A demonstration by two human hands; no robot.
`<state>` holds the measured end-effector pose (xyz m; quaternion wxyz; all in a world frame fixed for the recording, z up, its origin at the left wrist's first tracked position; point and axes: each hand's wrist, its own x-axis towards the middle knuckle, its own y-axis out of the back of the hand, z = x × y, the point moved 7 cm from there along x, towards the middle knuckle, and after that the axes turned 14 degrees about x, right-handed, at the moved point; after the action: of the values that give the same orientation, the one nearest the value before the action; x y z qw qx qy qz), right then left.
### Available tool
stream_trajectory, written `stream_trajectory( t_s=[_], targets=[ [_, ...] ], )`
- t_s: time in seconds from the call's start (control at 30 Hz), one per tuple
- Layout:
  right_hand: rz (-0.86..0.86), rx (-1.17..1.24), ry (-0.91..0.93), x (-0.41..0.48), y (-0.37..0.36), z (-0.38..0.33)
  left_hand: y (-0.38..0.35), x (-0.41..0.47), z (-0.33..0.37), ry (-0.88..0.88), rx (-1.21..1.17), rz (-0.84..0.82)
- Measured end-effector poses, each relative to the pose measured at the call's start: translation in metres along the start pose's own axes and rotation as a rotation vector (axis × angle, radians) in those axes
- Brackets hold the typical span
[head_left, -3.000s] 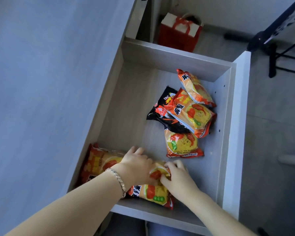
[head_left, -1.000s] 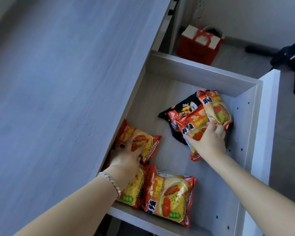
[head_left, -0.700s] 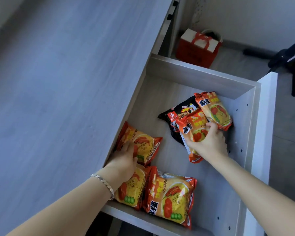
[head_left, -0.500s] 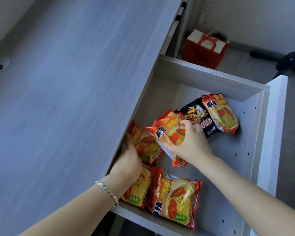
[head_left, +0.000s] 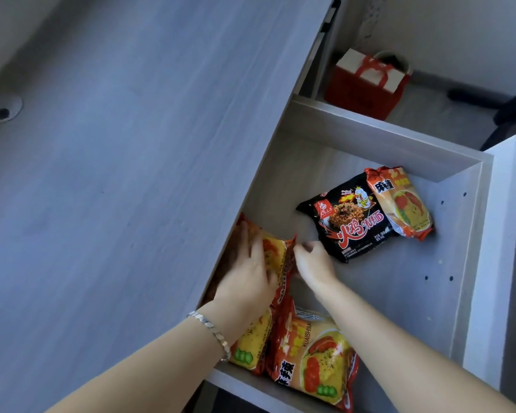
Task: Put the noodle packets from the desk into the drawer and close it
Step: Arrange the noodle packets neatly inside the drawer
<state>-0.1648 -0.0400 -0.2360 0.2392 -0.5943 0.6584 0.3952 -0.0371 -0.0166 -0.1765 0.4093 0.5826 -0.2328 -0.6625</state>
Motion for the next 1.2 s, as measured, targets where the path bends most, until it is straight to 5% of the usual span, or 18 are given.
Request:
stream_trajectory(
  t_s=[0.17,0.33,0.57,0.77,0.83,1.0,1.13,1.2],
  targets=[
    [-0.107,0.011,0.064,0.001,-0.01,0.005,-0.012,0.028,0.012,-0.083,0.251,-0.142],
    [-0.322,0.113,-0.073,0.003,0.002,0.006,-0.006,0.057,0.025,-0.198,0.625,-0.265],
    [-0.287,-0.042,0.006,0.011,0.019,0.005,0.002,0.059,0.025,-0.22,0.676,-0.5],
    [-0.456,0.024,-0.019,0.005,-0.007,0.011,-0.003,0.06,0.025,-0.234,0.717,-0.488],
    [-0.356,-0.124,0.161,0.005,0.01,-0.006,-0.005,0.06,0.024,-0.196,0.655,-0.485],
    [0.394,-0.285,0.755,0.006,0.113,-0.087,-0.01,0.057,0.017,-0.15,0.78,-0.373],
    [0.457,-0.587,0.389,0.058,0.158,-0.077,-0.009,0.055,0.013,-0.136,0.753,-0.215],
    [0.475,-0.657,0.393,0.06,0.166,-0.074,-0.008,0.052,0.014,-0.147,0.687,-0.172]
  ],
)
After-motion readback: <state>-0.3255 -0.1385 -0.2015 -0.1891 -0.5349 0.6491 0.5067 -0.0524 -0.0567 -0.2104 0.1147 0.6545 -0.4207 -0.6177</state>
